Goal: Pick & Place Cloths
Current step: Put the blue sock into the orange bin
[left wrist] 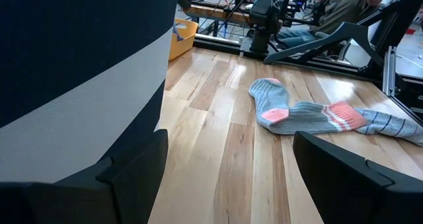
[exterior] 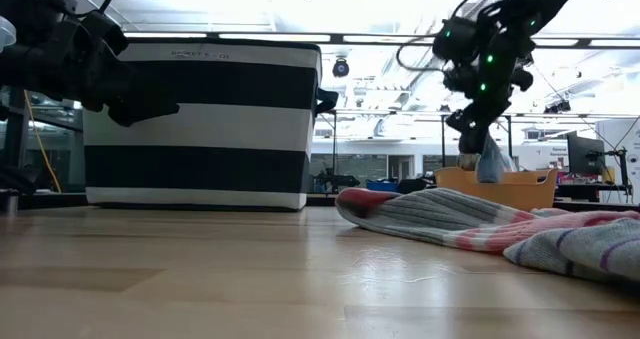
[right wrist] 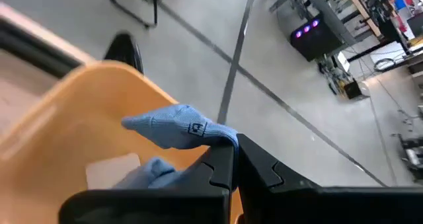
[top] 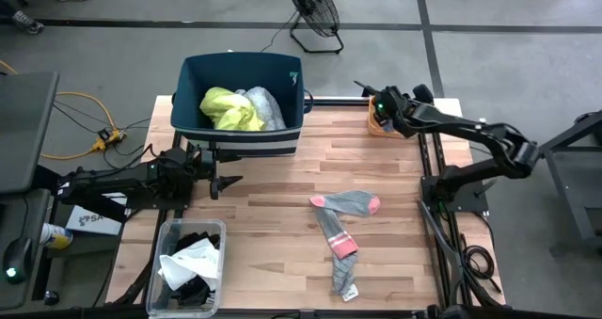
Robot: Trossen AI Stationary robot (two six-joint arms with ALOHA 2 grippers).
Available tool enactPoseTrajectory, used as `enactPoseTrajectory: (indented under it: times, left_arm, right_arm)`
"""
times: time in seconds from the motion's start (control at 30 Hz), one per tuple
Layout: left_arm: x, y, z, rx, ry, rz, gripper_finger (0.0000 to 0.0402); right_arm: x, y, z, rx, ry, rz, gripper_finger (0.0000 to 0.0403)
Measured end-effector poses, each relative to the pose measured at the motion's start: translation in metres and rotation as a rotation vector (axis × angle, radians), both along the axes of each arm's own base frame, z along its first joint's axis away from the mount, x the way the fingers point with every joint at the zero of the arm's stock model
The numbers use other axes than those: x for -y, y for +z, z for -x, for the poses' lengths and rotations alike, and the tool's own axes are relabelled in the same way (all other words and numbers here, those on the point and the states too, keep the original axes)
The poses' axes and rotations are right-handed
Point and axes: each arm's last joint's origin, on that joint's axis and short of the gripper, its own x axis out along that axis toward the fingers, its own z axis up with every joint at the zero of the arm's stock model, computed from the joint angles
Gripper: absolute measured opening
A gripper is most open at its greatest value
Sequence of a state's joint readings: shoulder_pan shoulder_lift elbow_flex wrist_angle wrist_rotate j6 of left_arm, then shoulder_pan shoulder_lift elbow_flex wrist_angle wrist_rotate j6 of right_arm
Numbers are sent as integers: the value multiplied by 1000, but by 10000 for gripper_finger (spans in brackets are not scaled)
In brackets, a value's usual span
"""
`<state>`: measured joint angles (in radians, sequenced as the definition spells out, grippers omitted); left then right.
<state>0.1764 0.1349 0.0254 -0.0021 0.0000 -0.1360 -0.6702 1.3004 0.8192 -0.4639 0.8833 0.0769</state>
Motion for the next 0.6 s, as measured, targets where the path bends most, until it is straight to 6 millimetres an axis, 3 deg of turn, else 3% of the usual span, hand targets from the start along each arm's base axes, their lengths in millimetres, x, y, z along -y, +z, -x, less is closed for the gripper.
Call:
enactPoseTrajectory:
  times: [0.17,0.6]
  left_arm:
    - [0,0,0,0,0,0,321]
    - [0,0,0,-1,0,0,321]
  right_arm:
    - [6,-17,0,-5,-68,-55,4]
    - [23,-38,21,294,-287,-288,4]
